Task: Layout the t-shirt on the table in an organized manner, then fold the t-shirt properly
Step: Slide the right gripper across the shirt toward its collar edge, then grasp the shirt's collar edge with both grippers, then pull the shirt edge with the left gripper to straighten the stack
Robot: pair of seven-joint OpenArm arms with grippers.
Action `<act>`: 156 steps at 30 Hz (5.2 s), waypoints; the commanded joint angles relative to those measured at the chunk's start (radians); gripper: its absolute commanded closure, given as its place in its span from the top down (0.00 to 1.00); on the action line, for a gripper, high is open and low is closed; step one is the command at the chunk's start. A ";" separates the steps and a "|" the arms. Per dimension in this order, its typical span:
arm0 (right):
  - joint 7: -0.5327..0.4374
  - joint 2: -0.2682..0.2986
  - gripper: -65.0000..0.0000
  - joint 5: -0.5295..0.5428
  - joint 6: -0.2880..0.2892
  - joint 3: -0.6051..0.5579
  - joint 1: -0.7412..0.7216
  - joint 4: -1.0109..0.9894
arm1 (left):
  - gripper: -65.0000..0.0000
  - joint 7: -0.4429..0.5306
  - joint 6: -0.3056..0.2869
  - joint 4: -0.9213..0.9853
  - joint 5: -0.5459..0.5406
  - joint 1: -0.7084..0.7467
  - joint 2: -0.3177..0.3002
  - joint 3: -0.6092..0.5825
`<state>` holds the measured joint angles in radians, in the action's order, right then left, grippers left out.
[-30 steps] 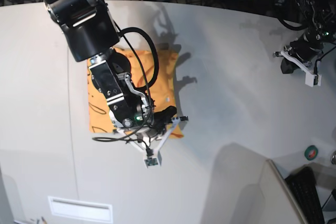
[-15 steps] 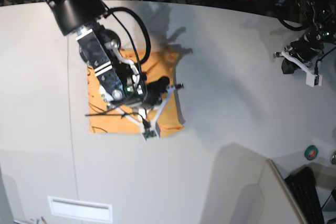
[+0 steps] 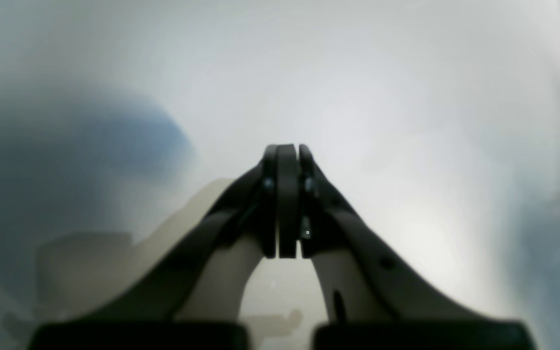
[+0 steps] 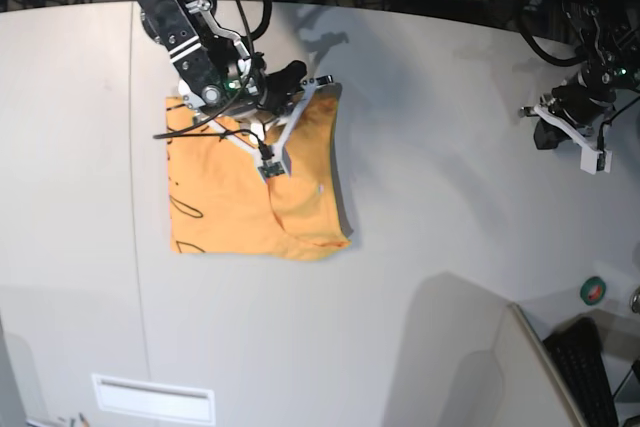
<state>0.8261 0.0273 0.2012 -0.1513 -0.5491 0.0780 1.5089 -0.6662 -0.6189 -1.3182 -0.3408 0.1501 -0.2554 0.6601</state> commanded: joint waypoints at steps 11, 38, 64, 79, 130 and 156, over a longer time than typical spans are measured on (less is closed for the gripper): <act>-0.014 -0.074 0.00 0.022 0.005 -0.147 -0.073 -0.110 | 0.00 0.016 -0.005 -0.019 -0.011 0.003 -0.017 0.005; -0.032 -0.059 0.00 0.022 -0.116 -0.214 -0.099 -0.049 | 0.00 0.015 -0.005 -0.022 -0.019 -0.005 -0.011 0.002; 0.077 0.204 0.00 0.025 -0.109 0.306 0.119 0.381 | 0.93 -0.162 -0.005 -0.048 -0.421 -0.099 0.124 -0.488; 0.075 0.204 0.00 0.025 -0.109 0.312 0.133 0.381 | 0.93 0.050 0.101 0.187 -0.418 -0.197 0.176 -0.736; -0.044 0.104 0.00 0.024 0.140 0.668 0.303 0.259 | 0.00 0.343 0.120 0.315 0.337 -0.745 0.020 -1.982; -0.044 0.073 0.00 0.024 0.140 0.668 0.303 0.258 | 0.00 0.193 0.066 0.314 0.217 -0.780 0.023 -1.979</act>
<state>0.7967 0.0952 0.2260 -0.0139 0.1143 0.3859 1.7515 -0.4427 -0.5468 -1.0031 -0.1310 -0.6147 -0.2256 -1.3190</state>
